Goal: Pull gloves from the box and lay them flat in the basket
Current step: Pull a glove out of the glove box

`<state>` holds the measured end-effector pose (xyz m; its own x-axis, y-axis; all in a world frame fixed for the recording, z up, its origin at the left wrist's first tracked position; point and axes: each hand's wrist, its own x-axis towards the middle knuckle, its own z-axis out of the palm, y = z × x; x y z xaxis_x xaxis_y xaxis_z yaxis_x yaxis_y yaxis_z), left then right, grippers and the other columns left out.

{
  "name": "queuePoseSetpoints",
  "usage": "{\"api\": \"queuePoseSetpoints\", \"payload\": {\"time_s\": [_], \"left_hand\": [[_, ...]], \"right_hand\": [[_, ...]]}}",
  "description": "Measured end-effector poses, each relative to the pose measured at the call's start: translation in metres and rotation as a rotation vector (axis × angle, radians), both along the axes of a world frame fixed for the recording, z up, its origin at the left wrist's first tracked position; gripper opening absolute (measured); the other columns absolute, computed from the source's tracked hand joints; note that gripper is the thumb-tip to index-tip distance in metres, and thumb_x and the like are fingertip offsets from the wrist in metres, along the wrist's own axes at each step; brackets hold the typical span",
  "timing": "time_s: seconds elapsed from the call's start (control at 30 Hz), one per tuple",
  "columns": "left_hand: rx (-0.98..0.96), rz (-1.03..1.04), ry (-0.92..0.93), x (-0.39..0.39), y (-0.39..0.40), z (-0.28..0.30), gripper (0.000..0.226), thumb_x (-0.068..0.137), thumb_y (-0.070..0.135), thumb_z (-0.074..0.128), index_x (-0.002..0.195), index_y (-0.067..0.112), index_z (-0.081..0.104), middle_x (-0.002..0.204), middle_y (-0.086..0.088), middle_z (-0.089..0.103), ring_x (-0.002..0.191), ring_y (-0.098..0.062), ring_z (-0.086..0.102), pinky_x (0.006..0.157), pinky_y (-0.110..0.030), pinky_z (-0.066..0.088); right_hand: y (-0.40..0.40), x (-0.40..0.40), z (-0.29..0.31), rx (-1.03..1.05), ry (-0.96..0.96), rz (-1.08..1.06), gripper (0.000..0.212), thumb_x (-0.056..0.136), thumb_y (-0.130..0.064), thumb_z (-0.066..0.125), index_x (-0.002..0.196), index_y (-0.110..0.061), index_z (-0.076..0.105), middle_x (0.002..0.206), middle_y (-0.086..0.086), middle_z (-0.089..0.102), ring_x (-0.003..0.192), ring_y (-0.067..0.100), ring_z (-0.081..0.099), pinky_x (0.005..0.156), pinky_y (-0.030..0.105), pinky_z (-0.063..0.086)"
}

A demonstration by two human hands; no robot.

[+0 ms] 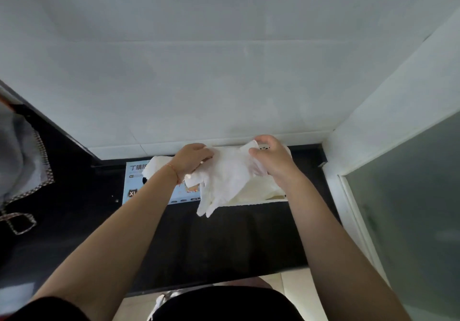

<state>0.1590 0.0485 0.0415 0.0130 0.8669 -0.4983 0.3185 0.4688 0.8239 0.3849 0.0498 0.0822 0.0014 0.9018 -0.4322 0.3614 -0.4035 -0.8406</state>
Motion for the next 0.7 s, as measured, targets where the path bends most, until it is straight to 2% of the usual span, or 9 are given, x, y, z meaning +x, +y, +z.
{"api": "queuePoseSetpoints", "payload": {"time_s": [0.07, 0.13, 0.23, 0.3, 0.4, 0.5, 0.6, 0.67, 0.7], "left_hand": [[-0.017, -0.045, 0.117, 0.009, 0.008, -0.016, 0.021, 0.089, 0.022, 0.059, 0.070, 0.017, 0.053, 0.066, 0.001, 0.048, 0.057, -0.015, 0.040, 0.052, -0.024, 0.032], [0.012, -0.099, 0.247, 0.021, 0.018, -0.027, 0.020, 0.090, 0.020, 0.058, 0.071, 0.015, 0.056, 0.070, 0.000, 0.051, 0.064, -0.017, 0.044, 0.060, -0.026, 0.036], [0.051, -0.176, 0.420, 0.039, 0.032, -0.035, 0.018, 0.087, 0.019, 0.055, 0.069, 0.015, 0.054, 0.073, -0.001, 0.052, 0.069, -0.019, 0.046, 0.061, -0.028, 0.036], [0.055, -0.226, 0.491, 0.050, 0.040, -0.037, 0.016, 0.086, 0.021, 0.053, 0.072, 0.016, 0.057, 0.077, 0.000, 0.056, 0.073, -0.019, 0.050, 0.061, -0.027, 0.038], [0.070, -0.285, 0.589, 0.066, 0.048, -0.043, 0.014, 0.088, 0.029, 0.052, 0.095, 0.024, 0.063, 0.093, 0.001, 0.062, 0.083, -0.020, 0.056, 0.070, -0.028, 0.045], [0.101, -0.333, 0.728, 0.078, 0.049, -0.051, 0.027, 0.089, 0.037, 0.053, 0.115, 0.034, 0.059, 0.106, 0.006, 0.065, 0.089, -0.019, 0.062, 0.081, -0.032, 0.050], [0.347, -0.335, 0.853, 0.087, 0.037, -0.060, 0.035, 0.089, 0.033, 0.060, 0.123, 0.025, 0.058, 0.119, 0.002, 0.061, 0.106, -0.022, 0.060, 0.086, -0.037, 0.047], [0.592, -0.337, 0.887, 0.095, 0.025, -0.062, 0.037, 0.088, 0.038, 0.058, 0.119, 0.019, 0.061, 0.117, -0.005, 0.059, 0.107, -0.028, 0.057, 0.086, -0.040, 0.047], [0.653, -0.383, 0.889, 0.098, 0.018, -0.064, 0.044, 0.087, 0.048, 0.053, 0.121, 0.021, 0.060, 0.122, -0.006, 0.056, 0.113, -0.029, 0.053, 0.092, -0.043, 0.046]], "right_hand": [[-0.001, 0.007, -0.010, -0.027, -0.045, 0.021, 0.037, 0.089, -0.011, 0.055, 0.119, -0.033, 0.050, 0.103, 0.000, 0.059, 0.089, 0.016, 0.058, 0.079, 0.031, 0.048], [0.000, 0.018, -0.022, -0.047, -0.087, 0.071, 0.035, 0.090, -0.004, 0.048, 0.116, -0.028, 0.052, 0.100, -0.002, 0.057, 0.086, 0.017, 0.057, 0.071, 0.029, 0.046], [0.002, 0.032, -0.040, -0.048, -0.139, 0.125, 0.028, 0.093, -0.004, 0.045, 0.101, -0.022, 0.064, 0.108, -0.006, 0.059, 0.099, 0.017, 0.060, 0.067, 0.021, 0.045], [0.005, 0.041, -0.049, -0.045, -0.149, 0.122, 0.028, 0.095, -0.005, 0.046, 0.099, -0.020, 0.070, 0.112, -0.006, 0.062, 0.107, 0.017, 0.059, 0.066, 0.015, 0.043], [0.011, 0.056, -0.057, -0.045, -0.184, 0.121, 0.038, 0.095, 0.000, 0.043, 0.110, -0.020, 0.071, 0.131, -0.004, 0.058, 0.100, 0.016, 0.062, 0.067, 0.022, 0.052], [0.014, 0.071, -0.067, -0.041, -0.233, 0.127, 0.045, 0.092, 0.003, 0.041, 0.117, -0.022, 0.069, 0.137, -0.002, 0.055, 0.088, 0.009, 0.059, 0.057, 0.016, 0.044], [0.018, 0.079, -0.078, -0.036, -0.284, 0.159, 0.046, 0.092, 0.004, 0.042, 0.119, -0.022, 0.068, 0.135, -0.001, 0.057, 0.110, 0.015, 0.058, 0.063, 0.010, 0.039], [0.020, 0.081, -0.082, -0.041, -0.319, 0.173, 0.046, 0.093, 0.004, 0.042, 0.122, -0.022, 0.067, 0.133, -0.001, 0.058, 0.111, 0.014, 0.056, 0.065, 0.010, 0.040], [0.022, 0.082, -0.084, -0.040, -0.333, 0.177, 0.046, 0.093, 0.003, 0.041, 0.123, -0.022, 0.066, 0.132, -0.001, 0.057, 0.109, 0.014, 0.056, 0.066, 0.012, 0.041]]}}
